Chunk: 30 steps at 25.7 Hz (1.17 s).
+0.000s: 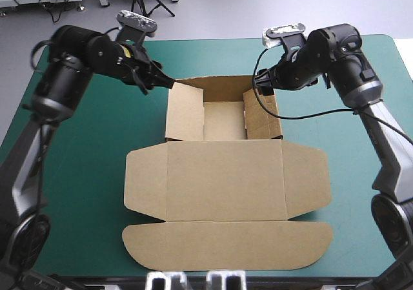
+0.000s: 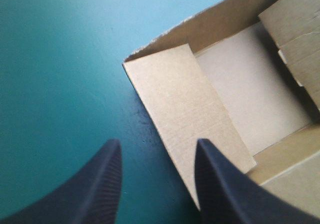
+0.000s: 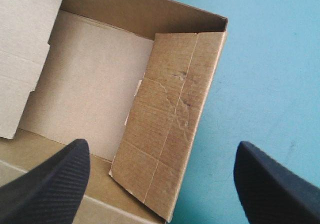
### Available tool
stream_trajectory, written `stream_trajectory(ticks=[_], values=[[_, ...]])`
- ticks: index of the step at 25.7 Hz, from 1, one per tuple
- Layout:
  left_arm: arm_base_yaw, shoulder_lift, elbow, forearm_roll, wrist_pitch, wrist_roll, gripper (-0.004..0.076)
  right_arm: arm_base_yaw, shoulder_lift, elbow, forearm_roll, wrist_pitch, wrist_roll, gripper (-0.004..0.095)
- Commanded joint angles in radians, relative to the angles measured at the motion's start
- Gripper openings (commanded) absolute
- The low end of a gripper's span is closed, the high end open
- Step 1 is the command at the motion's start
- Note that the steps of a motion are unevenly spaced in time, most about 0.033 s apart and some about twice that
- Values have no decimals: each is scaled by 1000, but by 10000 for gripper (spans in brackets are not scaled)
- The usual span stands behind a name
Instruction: Fold the box
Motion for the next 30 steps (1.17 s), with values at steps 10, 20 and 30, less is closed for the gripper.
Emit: stream_trajectory(ticks=[10, 20, 30], values=[[-3, -577, 156, 82, 38, 106, -6, -3, -3, -30, -4, 1, -18, 727], [-3, -884, 709, 154, 38, -24, -6, -17, 130, -30, -1, 1, 4, 725], [-3, -953, 826, 116, 38, -50, -6, -72, 205, -26, 75, 1, -1, 517]])
